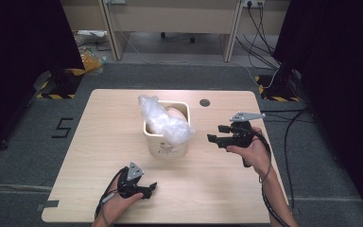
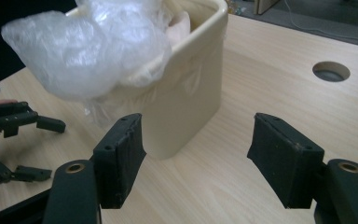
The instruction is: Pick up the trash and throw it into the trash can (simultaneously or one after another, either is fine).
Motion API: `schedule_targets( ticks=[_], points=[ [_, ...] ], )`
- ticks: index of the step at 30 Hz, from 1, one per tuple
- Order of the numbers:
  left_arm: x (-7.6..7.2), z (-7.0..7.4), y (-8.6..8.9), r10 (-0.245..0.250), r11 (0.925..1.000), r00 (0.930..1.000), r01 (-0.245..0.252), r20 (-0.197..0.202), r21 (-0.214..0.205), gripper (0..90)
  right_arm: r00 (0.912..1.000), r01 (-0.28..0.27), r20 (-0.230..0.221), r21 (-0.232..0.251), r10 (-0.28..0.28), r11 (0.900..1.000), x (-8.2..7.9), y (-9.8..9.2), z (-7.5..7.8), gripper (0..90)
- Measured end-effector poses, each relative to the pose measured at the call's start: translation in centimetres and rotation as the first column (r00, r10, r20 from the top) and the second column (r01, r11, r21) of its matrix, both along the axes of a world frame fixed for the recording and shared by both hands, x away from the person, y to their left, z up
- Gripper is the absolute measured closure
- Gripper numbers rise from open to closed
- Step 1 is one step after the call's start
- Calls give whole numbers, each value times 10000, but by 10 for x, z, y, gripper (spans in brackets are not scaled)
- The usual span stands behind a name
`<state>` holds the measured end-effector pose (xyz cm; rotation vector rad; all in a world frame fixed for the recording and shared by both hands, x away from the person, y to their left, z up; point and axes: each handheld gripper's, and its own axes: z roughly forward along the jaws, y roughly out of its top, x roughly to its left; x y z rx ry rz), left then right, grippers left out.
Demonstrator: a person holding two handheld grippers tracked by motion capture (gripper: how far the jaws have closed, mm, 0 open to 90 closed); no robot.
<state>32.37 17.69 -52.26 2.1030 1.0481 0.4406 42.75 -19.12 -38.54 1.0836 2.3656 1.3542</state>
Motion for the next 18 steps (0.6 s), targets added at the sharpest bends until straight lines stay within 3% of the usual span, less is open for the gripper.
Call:
schedule_targets(
  ticks=[18],
  points=[
    [0, 0, 0, 40, 10000, 10000, -40, 15, -33, 140, 9981, 616, 134, -698, -608, 9957, -41, -16, -52, 336]
  ],
)
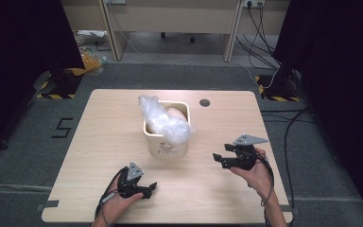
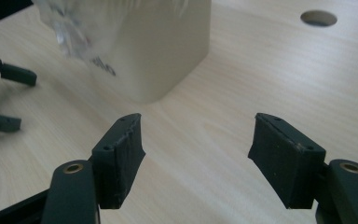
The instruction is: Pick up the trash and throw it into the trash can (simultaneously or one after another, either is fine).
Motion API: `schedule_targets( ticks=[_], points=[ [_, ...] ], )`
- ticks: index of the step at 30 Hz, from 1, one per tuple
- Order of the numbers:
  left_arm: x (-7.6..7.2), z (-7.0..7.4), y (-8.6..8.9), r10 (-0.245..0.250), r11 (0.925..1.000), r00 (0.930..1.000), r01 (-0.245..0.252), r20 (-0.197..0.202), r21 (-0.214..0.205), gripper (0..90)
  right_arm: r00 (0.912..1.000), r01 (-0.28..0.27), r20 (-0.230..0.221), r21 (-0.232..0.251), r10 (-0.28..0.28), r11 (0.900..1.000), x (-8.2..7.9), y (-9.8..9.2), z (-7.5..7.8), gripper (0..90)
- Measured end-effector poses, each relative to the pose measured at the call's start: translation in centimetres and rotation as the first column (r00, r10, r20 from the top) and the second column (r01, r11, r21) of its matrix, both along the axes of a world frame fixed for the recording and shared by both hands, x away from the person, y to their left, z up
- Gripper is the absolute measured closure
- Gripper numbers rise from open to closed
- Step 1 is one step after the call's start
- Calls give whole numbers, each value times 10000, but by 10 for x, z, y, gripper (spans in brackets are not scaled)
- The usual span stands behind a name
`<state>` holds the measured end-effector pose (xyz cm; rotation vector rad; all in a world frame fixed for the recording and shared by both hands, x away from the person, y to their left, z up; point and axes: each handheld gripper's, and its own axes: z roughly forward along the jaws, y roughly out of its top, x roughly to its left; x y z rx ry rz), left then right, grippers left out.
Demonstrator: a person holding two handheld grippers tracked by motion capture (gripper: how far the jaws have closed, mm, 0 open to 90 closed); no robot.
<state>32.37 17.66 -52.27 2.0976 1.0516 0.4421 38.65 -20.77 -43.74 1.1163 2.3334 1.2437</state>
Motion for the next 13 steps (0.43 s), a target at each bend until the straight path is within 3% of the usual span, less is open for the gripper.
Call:
schedule_targets(
  ticks=[4, 6, 13],
  points=[
    [0, 0, 0, 0, 10000, 10000, 0, -7, -5, 140, 9999, 57, -142, -244, -60, 9997, -9, 0, -20, 333],
    [0, 0, 0, 12, 10000, 10000, -12, -6, -7, 139, 9989, -67, -462, -629, 38, 9980, -12, 0, -30, 330],
    [0, 0, 0, 1, 10000, 10000, -1, -6, -7, 140, 9967, 193, -763, -998, -270, 9948, -14, -3, -51, 325]
  ],
)
